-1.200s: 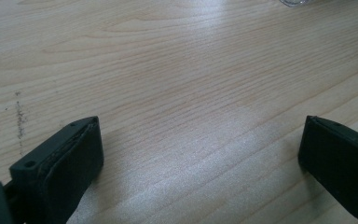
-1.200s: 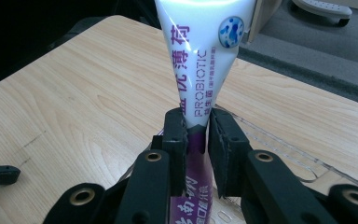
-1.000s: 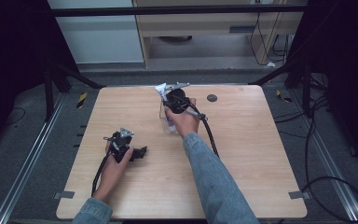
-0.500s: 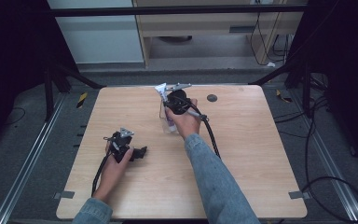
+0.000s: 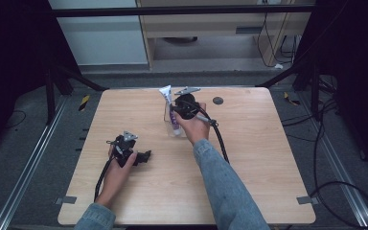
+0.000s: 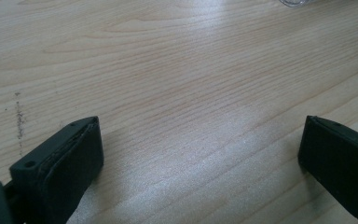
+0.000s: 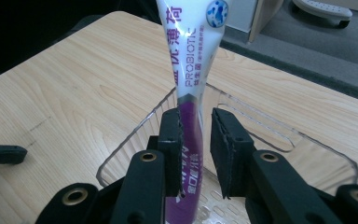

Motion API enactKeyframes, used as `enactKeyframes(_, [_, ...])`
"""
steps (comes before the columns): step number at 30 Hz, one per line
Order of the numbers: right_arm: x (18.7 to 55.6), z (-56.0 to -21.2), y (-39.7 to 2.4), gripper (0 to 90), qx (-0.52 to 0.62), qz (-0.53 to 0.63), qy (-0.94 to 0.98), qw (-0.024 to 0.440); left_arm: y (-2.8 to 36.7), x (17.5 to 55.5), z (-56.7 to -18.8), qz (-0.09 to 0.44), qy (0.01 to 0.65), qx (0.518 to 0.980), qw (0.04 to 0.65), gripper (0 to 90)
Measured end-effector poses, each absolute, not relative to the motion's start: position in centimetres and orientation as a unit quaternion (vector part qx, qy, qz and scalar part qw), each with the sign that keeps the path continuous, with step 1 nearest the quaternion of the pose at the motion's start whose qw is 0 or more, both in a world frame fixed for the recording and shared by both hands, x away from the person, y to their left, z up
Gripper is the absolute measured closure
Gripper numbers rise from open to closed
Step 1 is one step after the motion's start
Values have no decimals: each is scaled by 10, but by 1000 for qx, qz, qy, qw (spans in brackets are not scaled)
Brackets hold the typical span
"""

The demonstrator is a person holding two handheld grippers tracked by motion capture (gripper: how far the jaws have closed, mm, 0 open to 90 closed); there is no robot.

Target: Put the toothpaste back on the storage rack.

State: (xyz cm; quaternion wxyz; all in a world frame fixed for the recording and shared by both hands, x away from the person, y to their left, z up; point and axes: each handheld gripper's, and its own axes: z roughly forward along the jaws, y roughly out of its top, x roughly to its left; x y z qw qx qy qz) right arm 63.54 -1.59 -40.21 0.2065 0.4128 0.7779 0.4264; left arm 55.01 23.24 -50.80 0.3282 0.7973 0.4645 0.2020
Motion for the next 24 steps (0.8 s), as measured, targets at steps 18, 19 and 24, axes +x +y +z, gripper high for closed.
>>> enactKeyframes(18, [622, -395, -34, 617, 414, 440, 769, 206, 232, 550, -508, 202, 465, 797, 328, 0])
enactKeyframes(19, [622, -395, -34, 617, 414, 440, 769, 206, 232, 550, -508, 202, 465, 797, 328, 0])
enactKeyframes(24, [613, -388, -44, 496, 412, 441, 770, 206, 232, 550, -508, 202, 464, 797, 328, 0])
